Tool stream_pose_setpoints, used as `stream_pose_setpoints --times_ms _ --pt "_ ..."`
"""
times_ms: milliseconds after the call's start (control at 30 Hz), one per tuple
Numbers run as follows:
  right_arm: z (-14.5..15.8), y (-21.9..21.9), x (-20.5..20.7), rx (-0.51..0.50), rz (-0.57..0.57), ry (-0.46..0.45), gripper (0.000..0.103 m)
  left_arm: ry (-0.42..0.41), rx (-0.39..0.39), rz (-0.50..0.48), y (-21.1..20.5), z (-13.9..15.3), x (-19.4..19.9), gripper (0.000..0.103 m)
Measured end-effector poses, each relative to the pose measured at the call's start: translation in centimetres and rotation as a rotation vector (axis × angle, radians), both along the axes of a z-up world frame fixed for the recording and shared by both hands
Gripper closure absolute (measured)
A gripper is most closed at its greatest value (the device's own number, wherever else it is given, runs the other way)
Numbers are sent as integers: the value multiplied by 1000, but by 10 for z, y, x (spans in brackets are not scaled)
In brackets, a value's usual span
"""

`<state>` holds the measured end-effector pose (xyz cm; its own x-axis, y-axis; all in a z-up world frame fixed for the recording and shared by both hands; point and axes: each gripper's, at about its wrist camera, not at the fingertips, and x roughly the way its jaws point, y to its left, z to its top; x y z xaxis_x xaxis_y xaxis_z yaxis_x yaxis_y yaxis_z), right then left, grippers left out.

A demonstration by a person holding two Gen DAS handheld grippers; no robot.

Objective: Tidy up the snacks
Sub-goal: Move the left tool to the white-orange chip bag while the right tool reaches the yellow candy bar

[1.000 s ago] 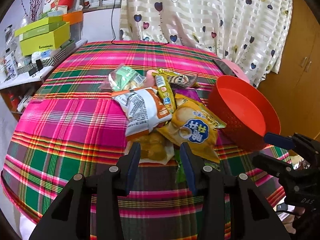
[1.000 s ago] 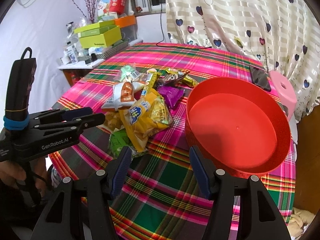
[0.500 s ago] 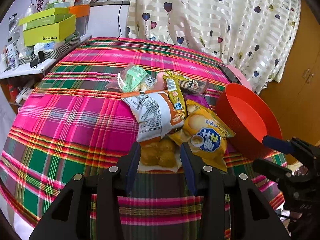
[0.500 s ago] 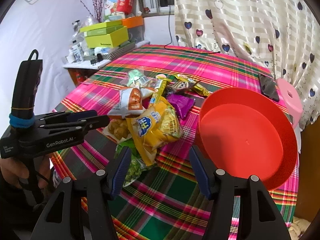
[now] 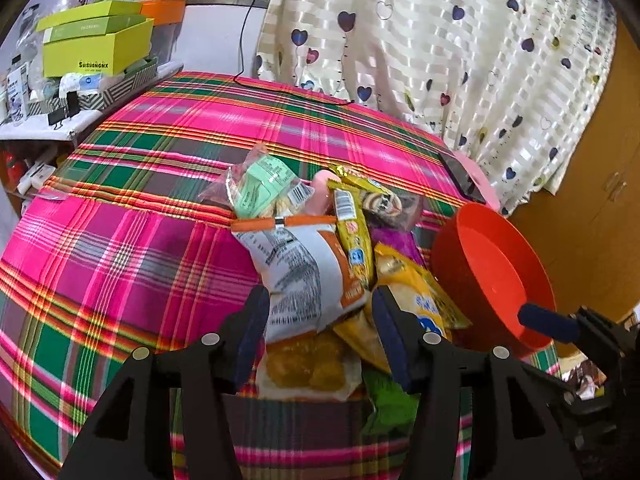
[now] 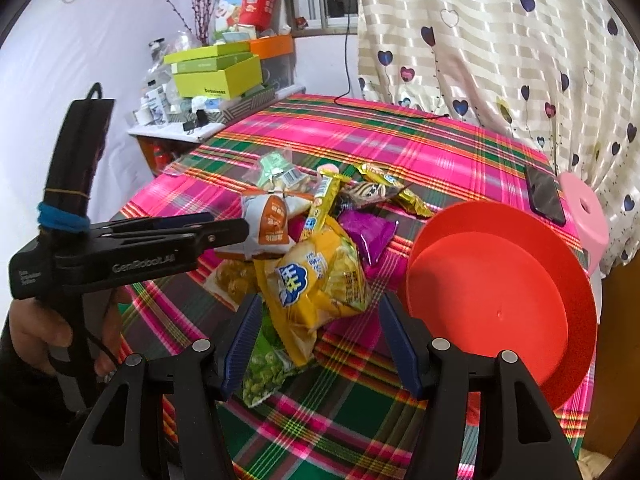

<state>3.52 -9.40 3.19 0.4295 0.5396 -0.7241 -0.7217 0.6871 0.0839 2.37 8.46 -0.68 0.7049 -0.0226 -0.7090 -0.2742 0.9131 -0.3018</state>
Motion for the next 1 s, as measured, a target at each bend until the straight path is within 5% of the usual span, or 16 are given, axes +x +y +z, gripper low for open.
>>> stream_pose_setpoints --times_ms 1000 --pt "-3 13 24 -19 -33 7 43 40 -74 23 13 -25 44 46"
